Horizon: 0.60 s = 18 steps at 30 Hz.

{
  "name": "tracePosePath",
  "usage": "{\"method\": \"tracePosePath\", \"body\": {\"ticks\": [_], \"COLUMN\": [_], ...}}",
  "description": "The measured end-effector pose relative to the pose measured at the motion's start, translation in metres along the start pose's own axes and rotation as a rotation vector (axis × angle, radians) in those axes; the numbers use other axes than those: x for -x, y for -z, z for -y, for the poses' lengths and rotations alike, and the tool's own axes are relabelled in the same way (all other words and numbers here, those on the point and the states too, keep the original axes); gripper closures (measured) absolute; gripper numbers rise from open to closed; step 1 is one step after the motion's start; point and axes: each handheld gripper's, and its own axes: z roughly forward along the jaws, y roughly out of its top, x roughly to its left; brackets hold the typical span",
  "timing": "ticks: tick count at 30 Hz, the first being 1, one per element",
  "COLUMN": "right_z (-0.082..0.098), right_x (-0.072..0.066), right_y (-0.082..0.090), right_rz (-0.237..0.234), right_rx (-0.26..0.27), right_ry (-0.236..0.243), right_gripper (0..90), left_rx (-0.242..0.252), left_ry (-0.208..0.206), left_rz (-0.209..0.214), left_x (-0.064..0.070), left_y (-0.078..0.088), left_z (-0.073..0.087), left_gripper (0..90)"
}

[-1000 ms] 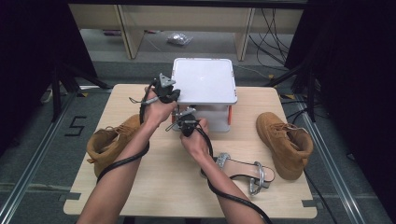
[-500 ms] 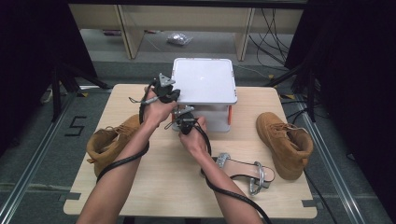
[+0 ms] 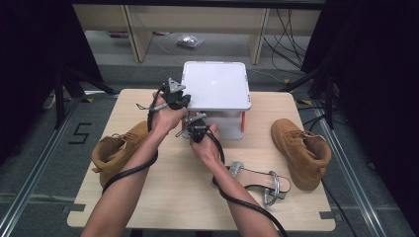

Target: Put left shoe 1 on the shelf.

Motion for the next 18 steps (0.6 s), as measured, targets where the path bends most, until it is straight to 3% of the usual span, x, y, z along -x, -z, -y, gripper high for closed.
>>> {"method": "tracePosePath", "body": {"ticks": [9,12,18], "right_z": [-0.002,0.000,0.010], "right_x": [0.005,0.018,0.041], "right_y": [0.014,0.030,0.046], "right_rz": [-0.037,-0.041,-0.055], "right_rx": [-0.024,-0.060,-0.116], "right_ry": [-0.005,0.031,0.011], "right_gripper": [75.6,70.5,62.6], "left_rx": [0.007,0.011,0.004], "left_ry": [0.003,0.020,0.016], "left_rz": [0.003,0.005,0.003], "left_x": [-0.001,-0.001,-0.004], "left_y": [0.000,0.000,0.002], "left_z": [0.001,0.001,-0.001], "left_gripper": [89.8,89.4,82.7]}}
